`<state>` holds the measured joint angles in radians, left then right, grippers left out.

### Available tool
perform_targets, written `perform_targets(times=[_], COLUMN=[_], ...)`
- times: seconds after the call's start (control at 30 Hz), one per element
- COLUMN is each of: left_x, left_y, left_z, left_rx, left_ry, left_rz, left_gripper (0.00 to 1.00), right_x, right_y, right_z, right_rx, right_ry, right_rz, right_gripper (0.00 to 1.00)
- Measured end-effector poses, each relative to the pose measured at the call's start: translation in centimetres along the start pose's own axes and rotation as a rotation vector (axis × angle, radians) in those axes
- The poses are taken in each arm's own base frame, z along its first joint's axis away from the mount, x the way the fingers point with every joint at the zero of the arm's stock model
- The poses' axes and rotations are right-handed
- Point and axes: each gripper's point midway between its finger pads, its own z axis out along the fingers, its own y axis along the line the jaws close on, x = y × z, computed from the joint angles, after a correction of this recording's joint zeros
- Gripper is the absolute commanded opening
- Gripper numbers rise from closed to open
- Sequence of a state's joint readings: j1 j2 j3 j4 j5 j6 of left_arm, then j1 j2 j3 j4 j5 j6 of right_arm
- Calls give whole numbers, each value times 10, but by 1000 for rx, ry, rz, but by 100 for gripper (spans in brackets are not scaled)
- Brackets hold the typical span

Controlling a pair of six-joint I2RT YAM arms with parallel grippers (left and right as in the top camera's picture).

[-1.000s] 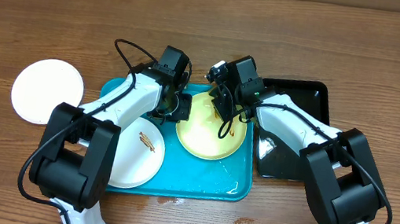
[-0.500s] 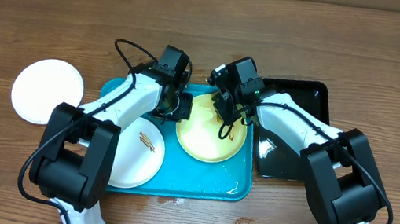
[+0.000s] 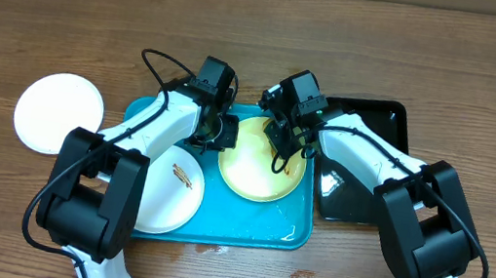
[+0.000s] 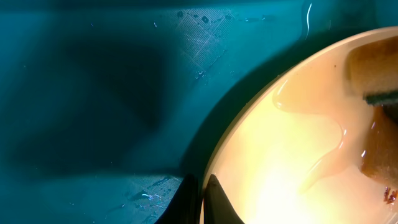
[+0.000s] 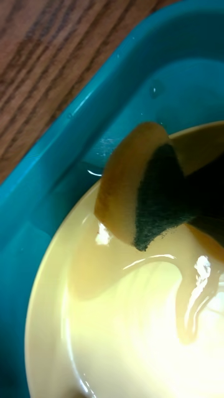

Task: Clean dirty plates on tray and stack at the side

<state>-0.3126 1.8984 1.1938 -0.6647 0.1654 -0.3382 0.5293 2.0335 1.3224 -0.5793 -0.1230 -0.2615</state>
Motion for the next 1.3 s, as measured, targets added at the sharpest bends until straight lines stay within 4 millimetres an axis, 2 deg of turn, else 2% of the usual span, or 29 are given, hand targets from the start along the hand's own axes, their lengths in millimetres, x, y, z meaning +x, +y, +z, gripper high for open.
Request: perform_targets(times=[0.2, 0.23, 0.27, 0.3, 0.33, 0.47, 0.53, 0.67, 0.8, 1.0, 1.1, 1.2, 1.3], left_x=[0, 0, 0, 0, 0, -1, -1, -2, -2, -2, -2, -3, -3], left_y=[0, 0, 0, 0, 0, -1, -1, -1, -1, -1, 0, 0, 0], left_z=[0, 0, 0, 0, 0, 0, 0, 0, 0, 0, 0, 0, 0], left_rx=[0, 0, 0, 0, 0, 6, 5, 5, 4, 5, 1, -1, -2], left_ry=[0, 0, 0, 0, 0, -5, -5, -6, -6, -7, -10, -11, -11], left_rz=[0, 0, 0, 0, 0, 1, 0, -3, -4, -6, -6, -8, -10], left_gripper=[4, 4, 4, 4, 4, 4, 4, 4, 4, 4, 4, 4, 4], right_x=[2, 3, 4, 5, 7, 9, 7, 5, 12, 13, 15, 16, 17], right_y=[2, 2, 3, 4, 7, 15, 15, 13, 14, 9, 2, -3, -5], right_z=[-1, -1, -2, -2, -4, -10, -12, -12, -13, -13, -12, -13, -12], right_rx=[-23, -28, -33, -40, -53, -77, -79, -77, -79, -46, -9, 21, 35], right_ry=[6, 9, 13, 19, 33, 74, 82, 93, 127, 130, 139, 145, 149], right_rz=[23, 26, 34, 35, 39, 38, 40, 44, 49, 46, 44, 41, 43], right_gripper=[9, 15, 32, 42, 57, 73, 76, 76, 76, 73, 67, 53, 46])
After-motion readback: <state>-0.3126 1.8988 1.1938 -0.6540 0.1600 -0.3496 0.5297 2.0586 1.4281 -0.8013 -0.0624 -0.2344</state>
